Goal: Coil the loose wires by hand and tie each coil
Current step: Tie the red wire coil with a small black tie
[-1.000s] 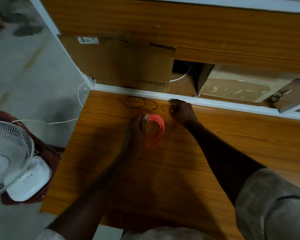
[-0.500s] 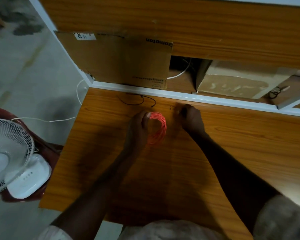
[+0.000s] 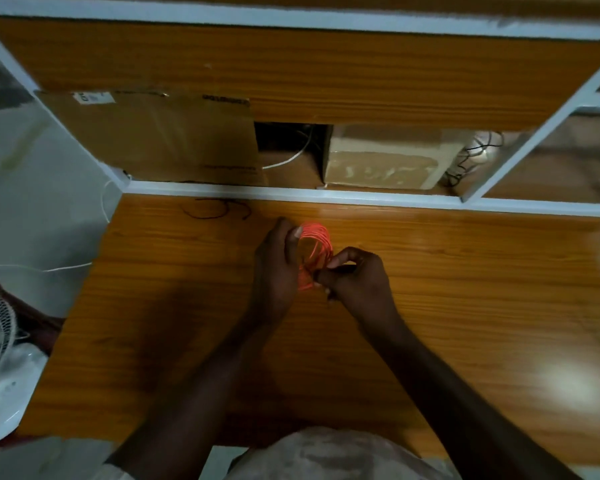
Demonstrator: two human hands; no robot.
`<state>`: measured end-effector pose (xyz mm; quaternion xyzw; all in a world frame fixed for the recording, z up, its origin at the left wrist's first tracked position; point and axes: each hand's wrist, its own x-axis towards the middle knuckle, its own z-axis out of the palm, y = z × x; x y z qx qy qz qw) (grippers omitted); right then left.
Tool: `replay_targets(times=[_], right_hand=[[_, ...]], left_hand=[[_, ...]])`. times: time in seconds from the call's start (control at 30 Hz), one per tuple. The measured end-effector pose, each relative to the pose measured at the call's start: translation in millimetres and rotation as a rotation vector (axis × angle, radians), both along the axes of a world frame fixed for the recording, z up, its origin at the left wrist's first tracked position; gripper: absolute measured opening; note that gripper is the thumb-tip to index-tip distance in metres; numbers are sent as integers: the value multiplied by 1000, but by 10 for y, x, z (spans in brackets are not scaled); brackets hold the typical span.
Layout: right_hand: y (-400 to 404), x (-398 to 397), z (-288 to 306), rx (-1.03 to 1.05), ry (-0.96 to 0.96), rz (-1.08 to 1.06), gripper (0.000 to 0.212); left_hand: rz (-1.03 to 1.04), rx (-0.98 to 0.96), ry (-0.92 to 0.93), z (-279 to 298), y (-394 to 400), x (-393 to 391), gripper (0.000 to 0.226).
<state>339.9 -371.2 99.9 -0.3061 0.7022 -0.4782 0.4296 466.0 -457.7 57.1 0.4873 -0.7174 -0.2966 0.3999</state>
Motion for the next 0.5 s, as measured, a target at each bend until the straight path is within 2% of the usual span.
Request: replay_targets(times=[0.13,0.3,0.5], right_hand=[[146,-349,140,-18,-82,-93,34],[419,-714,254,-162,-109,-205,31],[859,-963,322,-307,-107,-290,31]], left_hand=[[-99,-71,2,214,362,-378,25],[-157,-80,56,356,748,-785,21],[-98,-29,181,522,1053,-1238,24]])
